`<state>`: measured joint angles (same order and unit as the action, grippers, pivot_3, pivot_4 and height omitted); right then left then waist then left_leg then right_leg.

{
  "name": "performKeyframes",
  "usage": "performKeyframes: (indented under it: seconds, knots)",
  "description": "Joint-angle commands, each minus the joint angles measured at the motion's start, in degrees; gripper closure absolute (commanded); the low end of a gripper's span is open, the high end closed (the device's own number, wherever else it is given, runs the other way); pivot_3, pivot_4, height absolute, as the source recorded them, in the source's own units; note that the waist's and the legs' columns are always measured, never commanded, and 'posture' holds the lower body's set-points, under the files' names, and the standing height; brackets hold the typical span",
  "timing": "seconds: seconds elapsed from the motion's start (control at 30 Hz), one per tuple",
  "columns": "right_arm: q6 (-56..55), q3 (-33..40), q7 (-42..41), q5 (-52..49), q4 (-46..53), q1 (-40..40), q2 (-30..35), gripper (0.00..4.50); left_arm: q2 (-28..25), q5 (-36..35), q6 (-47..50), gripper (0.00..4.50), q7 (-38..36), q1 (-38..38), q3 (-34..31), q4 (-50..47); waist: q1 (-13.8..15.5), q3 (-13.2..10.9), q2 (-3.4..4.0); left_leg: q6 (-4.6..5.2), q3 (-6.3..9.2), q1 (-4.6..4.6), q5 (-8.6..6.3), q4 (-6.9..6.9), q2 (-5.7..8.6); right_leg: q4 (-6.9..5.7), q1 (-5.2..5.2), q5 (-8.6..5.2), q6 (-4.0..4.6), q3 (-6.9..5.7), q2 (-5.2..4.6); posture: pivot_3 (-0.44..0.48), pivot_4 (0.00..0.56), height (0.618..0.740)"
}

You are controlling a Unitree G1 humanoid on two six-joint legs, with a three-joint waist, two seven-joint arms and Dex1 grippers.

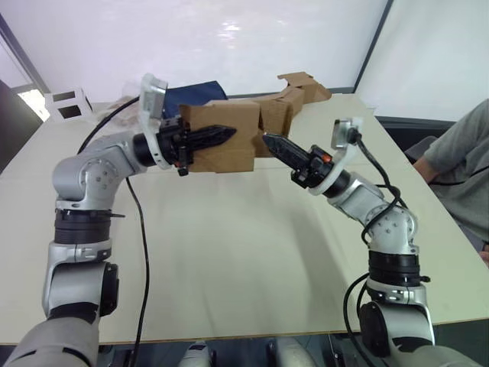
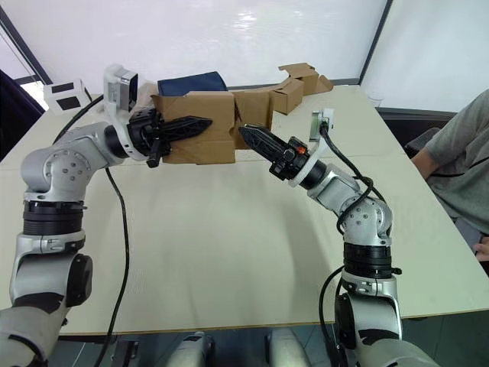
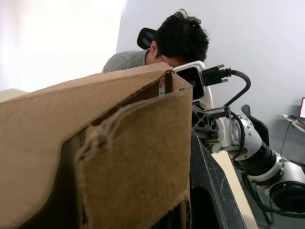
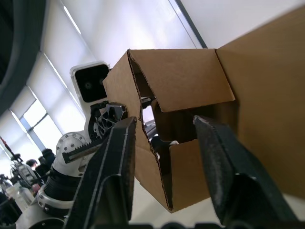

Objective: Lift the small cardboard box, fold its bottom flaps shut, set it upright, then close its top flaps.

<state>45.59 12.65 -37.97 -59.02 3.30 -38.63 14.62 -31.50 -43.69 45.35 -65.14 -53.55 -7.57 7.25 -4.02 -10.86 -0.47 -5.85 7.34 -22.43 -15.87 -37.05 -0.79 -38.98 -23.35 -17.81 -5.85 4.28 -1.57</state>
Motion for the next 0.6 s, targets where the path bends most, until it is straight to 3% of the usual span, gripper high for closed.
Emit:
performKeyframes:
  seconds: [0.03,0.27,0.4,0.53,0.6]
  knots:
    - [-0.21,1.82,0.72,-2.61,2.29,-0.19,-0.1,2.66,-0.57,-1.59,0.43,4.5,-0.24,-1.02,-1.37,-0.86,0.0,0.0,0.0,0.01,0.0,0.0,0.0,0.0,0.0,0.0,0.0,0.0,0.0,0.0,0.0,0.0,0.15,0.74]
    - [4.27,10.32,0.77,-14.02,0.38,-1.25,6.57,2.66,-1.71,-2.02,0.82,4.5,-0.51,-0.57,-1.78,-0.74,0.09,0.0,0.0,0.11,0.0,0.0,-0.06,0.0,0.0,0.01,0.02,0.0,0.0,0.0,-0.01,0.0,0.15,0.74]
    - [-1.65,14.13,4.4,-10.59,-6.42,-4.66,7.77,2.66,-1.73,-2.18,0.8,4.5,-0.52,-0.53,-1.65,-0.86,-0.09,0.0,0.0,0.27,0.0,0.0,-0.15,0.0,0.0,0.01,0.02,0.0,0.0,0.0,0.01,0.0,0.15,0.74]
    - [-6.59,12.57,6.44,-5.02,-10.52,-6.67,6.04,2.66,-1.51,-2.07,0.59,4.5,-0.6,-0.65,-1.44,-0.76,-0.15,0.0,0.0,0.3,-0.01,0.03,-0.16,0.04,-0.02,0.0,-0.01,-0.01,0.01,0.01,0.04,0.0,0.15,0.74]
    - [-8.37,10.7,6.52,-2.17,-12.13,-6.97,4.39,3.18,-1.34,-1.91,0.38,4.5,-0.62,-0.8,-1.3,-0.54,-0.19,0.0,0.0,0.29,-0.03,0.03,-0.16,0.03,-0.02,0.0,-0.01,-0.01,0.01,0.02,0.04,0.0,0.15,0.74]
